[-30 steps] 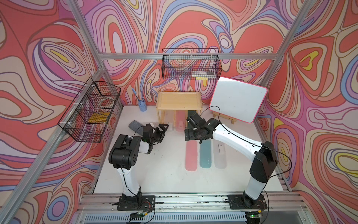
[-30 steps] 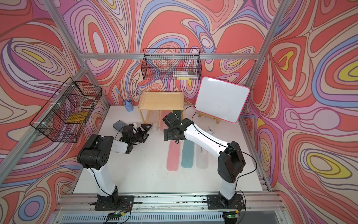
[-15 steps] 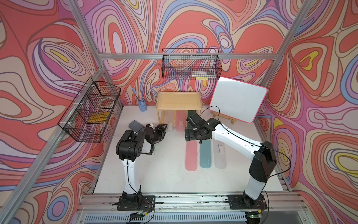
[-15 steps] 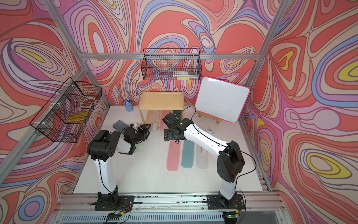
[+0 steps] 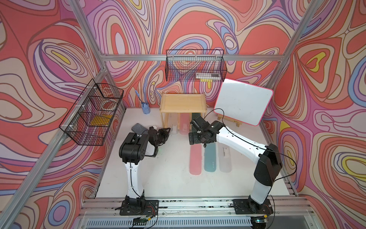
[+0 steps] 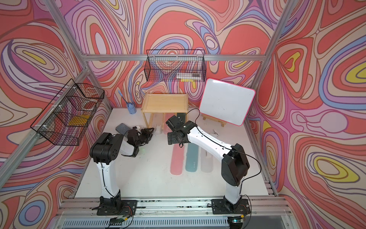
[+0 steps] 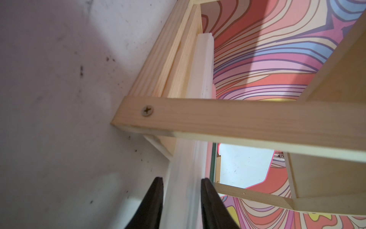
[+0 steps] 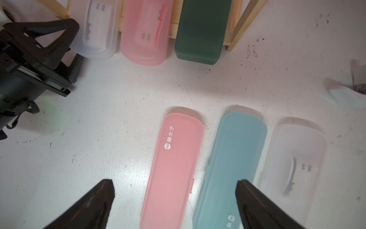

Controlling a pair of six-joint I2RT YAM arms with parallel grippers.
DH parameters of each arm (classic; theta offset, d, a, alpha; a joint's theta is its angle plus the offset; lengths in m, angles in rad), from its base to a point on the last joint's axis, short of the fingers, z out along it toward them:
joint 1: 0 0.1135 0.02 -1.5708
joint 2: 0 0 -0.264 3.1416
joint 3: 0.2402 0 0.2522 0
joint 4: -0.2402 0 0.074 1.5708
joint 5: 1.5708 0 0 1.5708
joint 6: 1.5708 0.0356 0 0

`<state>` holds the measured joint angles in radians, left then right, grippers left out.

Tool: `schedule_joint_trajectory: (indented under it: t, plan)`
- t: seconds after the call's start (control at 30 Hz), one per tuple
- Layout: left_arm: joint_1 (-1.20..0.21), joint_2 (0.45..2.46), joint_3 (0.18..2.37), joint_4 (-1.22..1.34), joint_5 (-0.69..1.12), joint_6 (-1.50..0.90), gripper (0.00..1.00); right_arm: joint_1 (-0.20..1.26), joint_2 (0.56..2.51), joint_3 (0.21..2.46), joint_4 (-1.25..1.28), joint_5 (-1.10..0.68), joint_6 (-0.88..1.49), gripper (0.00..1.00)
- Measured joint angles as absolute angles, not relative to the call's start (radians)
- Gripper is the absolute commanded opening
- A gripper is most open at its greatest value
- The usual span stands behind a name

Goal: Remove the pencil cases from the shelf
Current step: Pick up the pencil case from the shelf.

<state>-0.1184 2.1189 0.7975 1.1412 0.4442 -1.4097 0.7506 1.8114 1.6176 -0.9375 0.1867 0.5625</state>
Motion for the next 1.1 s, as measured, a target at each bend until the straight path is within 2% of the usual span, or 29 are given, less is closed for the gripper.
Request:
schedule_joint_trajectory:
  t: [0.17, 0.27, 0.63, 0.87, 1.1]
  plan:
    - [-0.124, 2.115, 0.825, 1.175, 0.45, -1.406, 0.13, 0.751, 1.811, 1.618, -0.937, 0.187, 0.562, 0.98]
    - [-0.125, 2.112, 0.816, 1.176, 0.448, -1.403, 0.12, 0.751, 1.811, 1.618, -0.936, 0.186, 0.562, 0.98]
    - [-0.145, 1.934, 0.582, 1.219, 0.426, -1.402, 0.12, 0.751, 1.81, 1.618, -0.924, 0.165, 0.562, 0.98]
    - [-0.242, 1.654, 0.373, 1.121, 0.386, -1.325, 0.12, 0.751, 1.811, 1.631, -0.874, 0.055, 0.563, 0.98]
    - [-0.43, 1.081, 0.313, 0.667, 0.178, -1.059, 0.1, 0.752, 1.845, 1.693, -0.781, -0.104, 0.585, 0.98]
